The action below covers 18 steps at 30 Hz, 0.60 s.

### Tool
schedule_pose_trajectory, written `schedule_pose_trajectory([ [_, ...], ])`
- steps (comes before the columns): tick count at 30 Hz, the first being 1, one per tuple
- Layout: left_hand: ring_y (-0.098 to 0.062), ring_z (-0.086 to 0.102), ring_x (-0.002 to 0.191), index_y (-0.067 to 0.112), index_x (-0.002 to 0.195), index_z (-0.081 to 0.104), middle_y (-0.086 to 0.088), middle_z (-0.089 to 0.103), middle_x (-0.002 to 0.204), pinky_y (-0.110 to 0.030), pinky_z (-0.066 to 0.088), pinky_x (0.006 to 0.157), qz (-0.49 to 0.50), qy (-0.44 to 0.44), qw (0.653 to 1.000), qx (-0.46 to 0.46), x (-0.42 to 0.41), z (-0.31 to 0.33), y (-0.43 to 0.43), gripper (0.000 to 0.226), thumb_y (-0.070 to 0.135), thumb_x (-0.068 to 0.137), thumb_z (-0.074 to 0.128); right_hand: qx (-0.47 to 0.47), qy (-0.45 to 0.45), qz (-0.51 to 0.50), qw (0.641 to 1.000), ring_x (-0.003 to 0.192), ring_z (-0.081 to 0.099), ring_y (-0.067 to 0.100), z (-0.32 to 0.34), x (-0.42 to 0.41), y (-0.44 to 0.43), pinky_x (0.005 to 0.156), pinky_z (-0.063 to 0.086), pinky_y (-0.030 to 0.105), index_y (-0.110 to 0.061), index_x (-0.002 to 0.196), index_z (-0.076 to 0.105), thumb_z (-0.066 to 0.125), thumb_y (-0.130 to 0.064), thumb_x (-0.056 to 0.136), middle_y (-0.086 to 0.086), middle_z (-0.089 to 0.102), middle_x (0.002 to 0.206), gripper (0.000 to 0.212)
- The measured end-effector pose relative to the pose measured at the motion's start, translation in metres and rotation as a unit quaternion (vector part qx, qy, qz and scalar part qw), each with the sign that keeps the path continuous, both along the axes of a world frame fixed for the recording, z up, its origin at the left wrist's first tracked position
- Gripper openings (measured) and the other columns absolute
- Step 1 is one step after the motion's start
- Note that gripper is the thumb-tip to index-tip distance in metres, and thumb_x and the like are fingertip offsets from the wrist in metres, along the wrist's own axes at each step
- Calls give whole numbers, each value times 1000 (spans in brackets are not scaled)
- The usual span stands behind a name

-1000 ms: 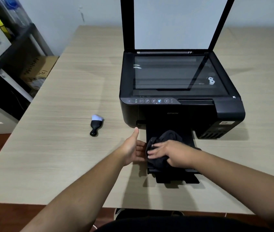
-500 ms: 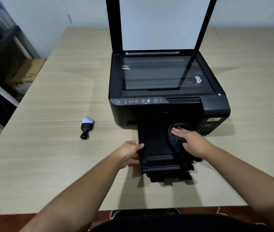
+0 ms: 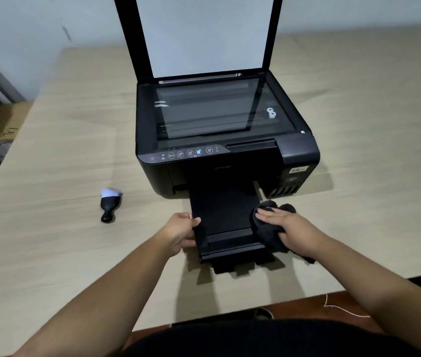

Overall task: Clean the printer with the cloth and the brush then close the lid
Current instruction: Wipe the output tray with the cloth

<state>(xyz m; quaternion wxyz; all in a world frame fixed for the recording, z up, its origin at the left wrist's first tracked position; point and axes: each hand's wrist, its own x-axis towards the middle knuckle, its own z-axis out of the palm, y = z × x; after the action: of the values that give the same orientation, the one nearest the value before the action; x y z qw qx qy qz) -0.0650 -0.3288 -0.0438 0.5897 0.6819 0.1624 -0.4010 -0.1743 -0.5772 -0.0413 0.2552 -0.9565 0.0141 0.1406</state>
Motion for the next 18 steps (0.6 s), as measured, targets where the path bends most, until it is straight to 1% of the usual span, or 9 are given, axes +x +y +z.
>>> schedule_pose_trajectory([
  [2, -23, 65, 85, 13, 73, 46, -11, 66, 108, -37, 55, 68, -10, 4, 1000, 0, 1, -2, 2, 26, 9, 98, 45, 16, 12, 23, 1000, 135, 21, -2, 2, -25, -2, 115, 6, 17, -31, 132, 50, 45, 12, 75, -26, 34, 138, 72],
  [4, -23, 66, 86, 13, 75, 48, -10, 67, 107, -35, 54, 66, -11, 1, 1000, -3, 0, -3, 3, 24, 10, 98, 45, 44, 24, 28, 998, 129, 26, -4, 7, -52, -6, 116, 11, 17, -32, 123, 58, 46, 14, 70, -27, 40, 130, 71],
  [7, -27, 66, 96, 12, 82, 53, -11, 68, 109, -39, 56, 78, -13, -5, 1000, -3, 0, -7, 3, 18, 12, 98, 46, 85, -40, -90, 991, 119, 48, 8, 23, -51, -15, 102, 23, 1, -28, 108, 68, 49, 17, 68, -8, 60, 120, 64],
  [9, -27, 66, 101, 11, 88, 55, -10, 69, 110, -41, 55, 83, -13, 2, 1000, -10, 0, -10, 7, 13, 14, 98, 47, 97, -109, -115, 983, 111, 59, 19, 37, -30, -7, 97, 32, 5, -24, 104, 71, 48, 11, 64, -1, 66, 110, 58],
  [10, -27, 65, 98, 12, 88, 55, -9, 69, 108, -39, 56, 80, -16, 8, 1000, -14, 0, -11, 8, 12, 15, 98, 48, 104, -129, -94, 982, 109, 61, 21, 43, -19, 4, 97, 33, 5, -21, 104, 71, 45, 4, 60, -2, 67, 107, 57],
  [12, -22, 61, 78, 16, 79, 52, -6, 67, 90, -31, 53, 62, -21, 12, 1000, -18, -2, -11, 9, 19, 16, 98, 47, 106, -119, -2, 987, 110, 59, 18, 51, 1, 39, 100, 31, 6, -18, 105, 71, 41, -4, 56, -2, 68, 109, 59],
  [14, -15, 44, 58, 19, 67, 43, -3, 53, 67, -25, 37, 51, -16, 1, 1000, -10, -3, -11, 9, 32, 14, 98, 46, 100, -68, 106, 987, 118, 54, 14, 48, 12, 85, 105, 31, 15, -19, 112, 68, 41, -6, 59, 0, 66, 120, 61],
  [16, -13, 40, 56, 19, 66, 41, -3, 47, 65, -25, 32, 53, -15, -6, 1000, -14, -3, -11, 10, 33, 11, 98, 44, 90, 0, 186, 978, 127, 45, 14, 38, 16, 120, 110, 30, 24, -22, 122, 62, 44, -1, 68, -1, 58, 132, 61],
  [18, -12, 39, 53, 21, 70, 41, -3, 45, 68, -23, 32, 49, -26, -2, 1000, -17, -3, -10, 10, 30, 11, 99, 42, 73, 44, 224, 971, 129, 43, 15, 30, 12, 130, 110, 33, 32, -26, 125, 58, 45, 4, 73, -3, 54, 136, 62],
])
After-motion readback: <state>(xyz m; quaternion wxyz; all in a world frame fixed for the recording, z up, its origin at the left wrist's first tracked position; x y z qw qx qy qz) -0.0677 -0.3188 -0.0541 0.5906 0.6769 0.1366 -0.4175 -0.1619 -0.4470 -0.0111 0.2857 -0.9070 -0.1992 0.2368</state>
